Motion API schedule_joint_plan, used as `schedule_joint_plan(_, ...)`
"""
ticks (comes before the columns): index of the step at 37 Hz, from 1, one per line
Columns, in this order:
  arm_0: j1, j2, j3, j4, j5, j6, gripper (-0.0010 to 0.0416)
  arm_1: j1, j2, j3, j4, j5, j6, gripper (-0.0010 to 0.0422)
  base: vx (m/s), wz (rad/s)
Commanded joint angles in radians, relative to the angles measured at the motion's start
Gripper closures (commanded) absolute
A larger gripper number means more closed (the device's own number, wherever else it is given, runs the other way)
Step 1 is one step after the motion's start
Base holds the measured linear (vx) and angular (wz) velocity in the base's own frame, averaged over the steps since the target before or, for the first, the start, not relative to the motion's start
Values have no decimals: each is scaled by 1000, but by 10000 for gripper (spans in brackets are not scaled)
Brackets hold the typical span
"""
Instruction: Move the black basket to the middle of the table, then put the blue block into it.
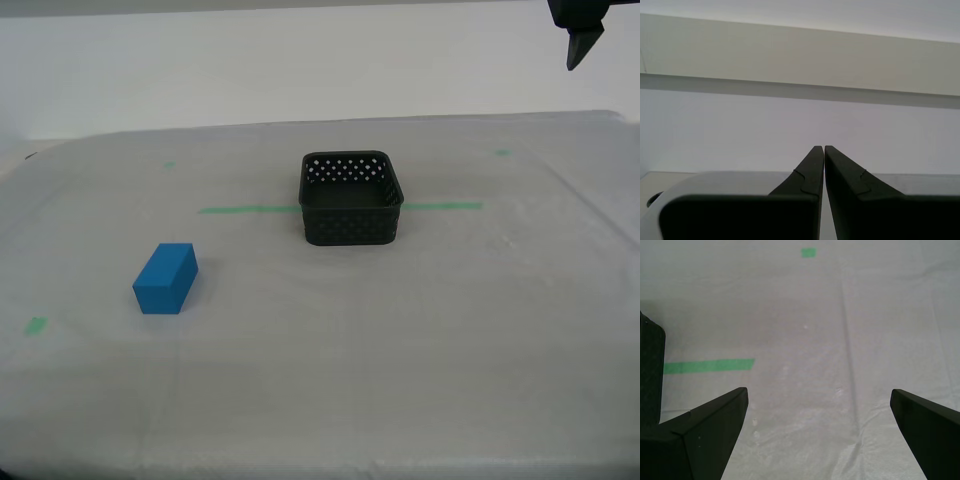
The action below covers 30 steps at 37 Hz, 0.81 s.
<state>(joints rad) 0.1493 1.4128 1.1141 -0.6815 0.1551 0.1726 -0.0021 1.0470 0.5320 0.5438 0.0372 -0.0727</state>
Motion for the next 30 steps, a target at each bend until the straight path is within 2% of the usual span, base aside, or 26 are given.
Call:
schedule_joint_plan(1, 0, 0, 0, 0, 3, 2, 7, -8, -1, 2, -23, 15, -3, 412, 0, 0)
schedule_joint_plan(15, 0, 0, 0, 0, 3, 2, 7, -50, -20, 171, -441, 15, -11, 412, 0, 0)
schedule_joint_plan(24, 0, 0, 0, 0, 3, 2, 7, -71, -19, 305, -773, 14, -56, 412, 0, 0)
schedule_joint_plan(30, 0, 0, 0, 1, 3, 2, 7, -93, -19, 377, -975, 11, -132, 412, 0, 0)
